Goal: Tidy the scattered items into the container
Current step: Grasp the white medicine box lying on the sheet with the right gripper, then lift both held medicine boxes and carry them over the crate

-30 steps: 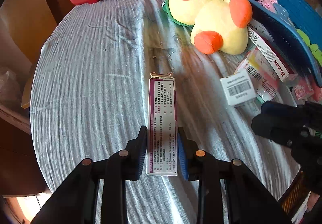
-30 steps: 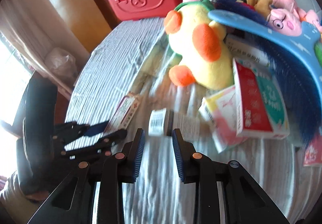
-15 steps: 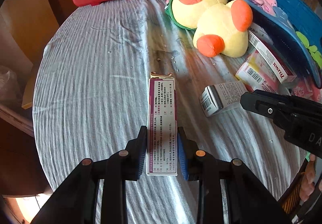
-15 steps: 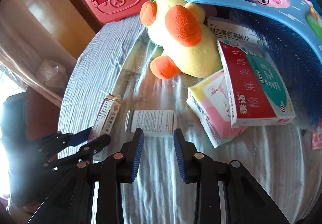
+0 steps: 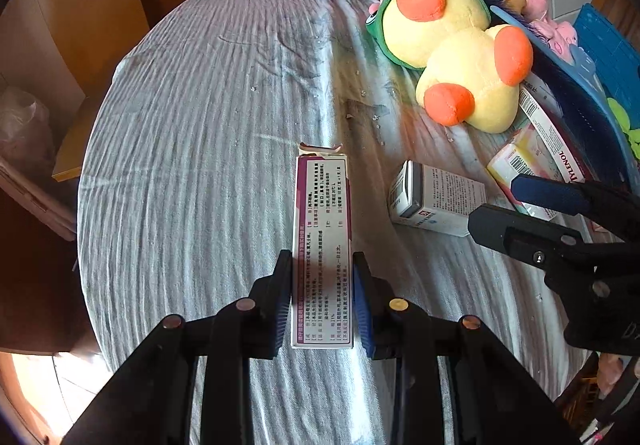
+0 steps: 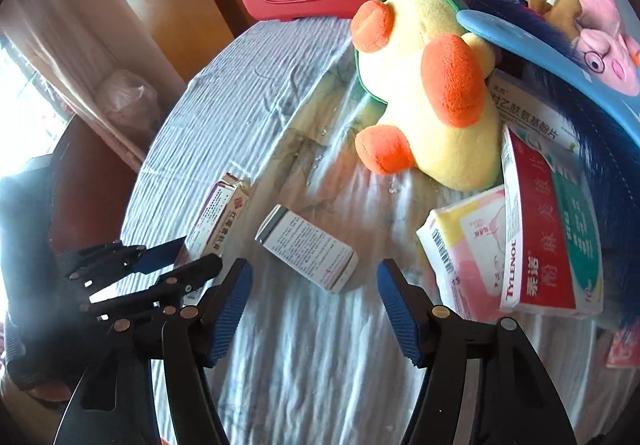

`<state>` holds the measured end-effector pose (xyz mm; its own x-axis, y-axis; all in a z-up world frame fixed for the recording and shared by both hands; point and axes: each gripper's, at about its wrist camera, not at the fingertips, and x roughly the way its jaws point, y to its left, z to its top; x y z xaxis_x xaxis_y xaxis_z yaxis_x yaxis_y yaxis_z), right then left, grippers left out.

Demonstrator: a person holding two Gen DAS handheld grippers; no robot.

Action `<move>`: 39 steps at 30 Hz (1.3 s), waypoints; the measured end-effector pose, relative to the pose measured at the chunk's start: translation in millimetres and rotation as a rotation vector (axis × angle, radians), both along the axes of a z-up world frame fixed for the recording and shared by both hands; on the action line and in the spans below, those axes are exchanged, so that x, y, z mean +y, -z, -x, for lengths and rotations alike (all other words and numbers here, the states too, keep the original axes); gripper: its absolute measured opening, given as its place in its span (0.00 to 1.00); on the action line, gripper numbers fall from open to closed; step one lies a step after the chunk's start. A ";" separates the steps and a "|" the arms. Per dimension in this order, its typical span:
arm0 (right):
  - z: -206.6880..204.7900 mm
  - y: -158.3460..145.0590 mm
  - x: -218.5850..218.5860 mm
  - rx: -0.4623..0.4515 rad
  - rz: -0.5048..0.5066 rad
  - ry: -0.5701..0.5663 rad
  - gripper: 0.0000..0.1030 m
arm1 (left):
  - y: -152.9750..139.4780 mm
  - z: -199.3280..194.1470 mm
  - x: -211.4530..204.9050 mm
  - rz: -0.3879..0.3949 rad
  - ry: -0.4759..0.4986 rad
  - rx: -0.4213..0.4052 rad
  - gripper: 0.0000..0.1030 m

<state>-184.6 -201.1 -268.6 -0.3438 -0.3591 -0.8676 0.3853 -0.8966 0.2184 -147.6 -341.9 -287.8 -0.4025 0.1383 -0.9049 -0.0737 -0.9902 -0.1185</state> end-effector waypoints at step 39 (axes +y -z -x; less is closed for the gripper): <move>-9.6 -16.2 -3.6 0.055 -0.031 -0.287 0.29 | -48.8 -38.0 29.6 0.090 -0.307 0.136 0.27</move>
<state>-175.0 -204.8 -252.4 -0.2789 -0.4221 -0.8626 0.6349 -0.7549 0.1641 -109.6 -312.2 -239.0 -0.5311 -0.0859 -0.8430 0.2202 -0.9746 -0.0395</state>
